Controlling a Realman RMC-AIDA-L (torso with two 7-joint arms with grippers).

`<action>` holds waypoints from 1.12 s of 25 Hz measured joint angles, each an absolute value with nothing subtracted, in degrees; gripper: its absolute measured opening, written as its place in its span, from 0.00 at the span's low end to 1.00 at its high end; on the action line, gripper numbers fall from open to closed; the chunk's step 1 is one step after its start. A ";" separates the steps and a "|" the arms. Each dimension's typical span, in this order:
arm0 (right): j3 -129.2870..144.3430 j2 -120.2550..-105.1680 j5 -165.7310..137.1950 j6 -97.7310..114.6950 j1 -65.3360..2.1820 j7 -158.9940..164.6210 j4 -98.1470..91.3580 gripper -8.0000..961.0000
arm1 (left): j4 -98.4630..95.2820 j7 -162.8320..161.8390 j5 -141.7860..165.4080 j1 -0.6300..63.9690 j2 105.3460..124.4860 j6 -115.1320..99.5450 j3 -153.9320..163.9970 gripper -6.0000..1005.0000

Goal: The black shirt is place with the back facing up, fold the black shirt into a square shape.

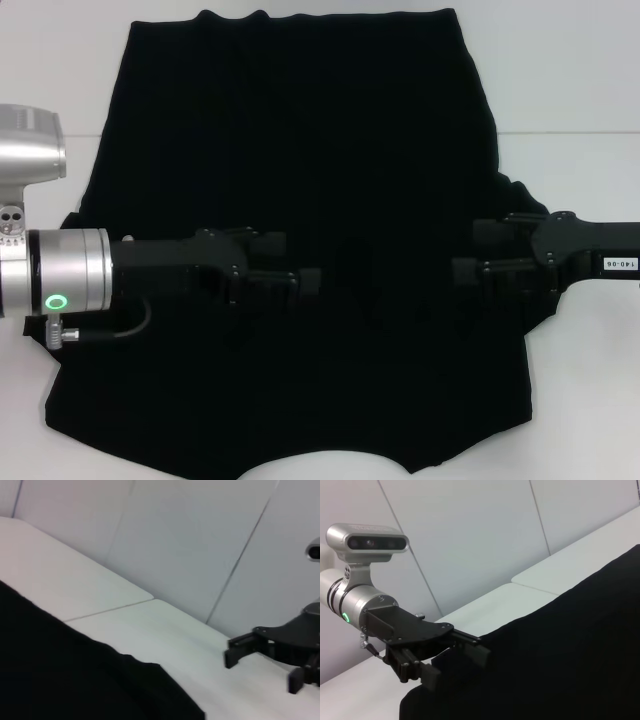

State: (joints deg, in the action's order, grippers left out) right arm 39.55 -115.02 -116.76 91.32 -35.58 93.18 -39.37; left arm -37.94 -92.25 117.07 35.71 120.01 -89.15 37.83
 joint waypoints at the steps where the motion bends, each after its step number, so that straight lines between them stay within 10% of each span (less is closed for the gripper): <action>1: 39.55 -115.02 -116.71 91.22 -35.59 93.17 -39.37 0.94 | -38.00 -92.58 117.07 35.54 120.06 -88.47 37.66 0.93; 28: 39.10 -116.54 -116.36 86.95 -39.71 93.16 -39.38 0.93 | -55.14 -122.95 133.48 25.17 118.88 -79.21 19.88 0.93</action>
